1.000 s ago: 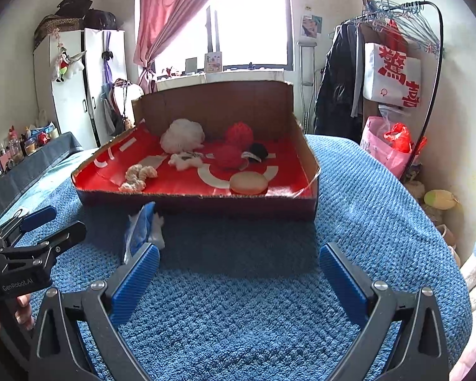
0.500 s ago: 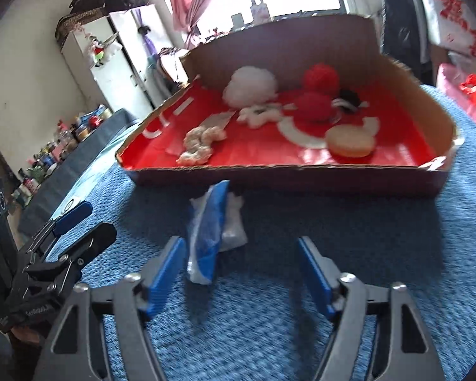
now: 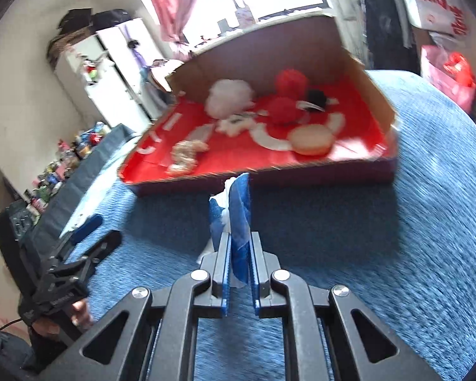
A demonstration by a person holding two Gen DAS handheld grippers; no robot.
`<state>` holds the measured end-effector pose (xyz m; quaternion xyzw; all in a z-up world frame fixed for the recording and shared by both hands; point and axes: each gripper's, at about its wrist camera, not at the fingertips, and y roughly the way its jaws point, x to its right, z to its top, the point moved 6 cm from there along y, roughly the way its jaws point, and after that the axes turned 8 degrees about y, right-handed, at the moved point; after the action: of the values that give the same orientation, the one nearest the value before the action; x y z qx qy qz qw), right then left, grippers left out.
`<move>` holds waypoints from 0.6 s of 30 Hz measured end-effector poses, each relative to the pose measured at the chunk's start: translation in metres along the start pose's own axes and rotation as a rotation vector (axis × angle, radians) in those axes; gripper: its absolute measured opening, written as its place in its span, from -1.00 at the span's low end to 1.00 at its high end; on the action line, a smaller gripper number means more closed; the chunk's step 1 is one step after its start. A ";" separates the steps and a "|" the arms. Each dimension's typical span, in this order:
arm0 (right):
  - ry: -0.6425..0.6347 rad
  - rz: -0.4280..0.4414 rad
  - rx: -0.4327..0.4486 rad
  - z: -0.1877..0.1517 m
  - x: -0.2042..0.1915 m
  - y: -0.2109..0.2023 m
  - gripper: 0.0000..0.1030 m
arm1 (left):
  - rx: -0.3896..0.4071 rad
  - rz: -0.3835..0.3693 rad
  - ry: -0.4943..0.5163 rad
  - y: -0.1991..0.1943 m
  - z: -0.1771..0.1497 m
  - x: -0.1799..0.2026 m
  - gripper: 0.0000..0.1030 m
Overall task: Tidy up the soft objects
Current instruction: 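Lift both tools out of the box back over the blanket, then grasp the blue cloth with the right tool while the left grasps the white sock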
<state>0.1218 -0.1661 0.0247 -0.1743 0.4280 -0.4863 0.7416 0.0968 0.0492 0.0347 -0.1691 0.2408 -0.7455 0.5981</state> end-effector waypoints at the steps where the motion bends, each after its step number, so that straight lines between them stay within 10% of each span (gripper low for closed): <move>1: 0.012 -0.014 -0.006 -0.001 0.006 0.000 -0.72 | -0.004 -0.005 0.003 0.001 -0.001 0.003 0.86; 5: 0.020 -0.070 -0.002 -0.003 0.021 -0.002 -0.67 | -0.015 -0.022 0.017 0.005 -0.002 0.012 0.86; 13: -0.008 -0.119 0.051 0.004 0.031 -0.011 0.60 | -0.021 -0.026 0.035 0.006 -0.002 0.019 0.86; 18: -0.100 -0.167 0.055 0.003 0.024 -0.014 0.71 | -0.033 -0.046 0.051 0.011 0.003 0.027 0.86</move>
<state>0.1200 -0.1940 0.0246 -0.2131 0.3607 -0.5489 0.7234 0.1006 0.0208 0.0299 -0.1653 0.2642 -0.7590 0.5717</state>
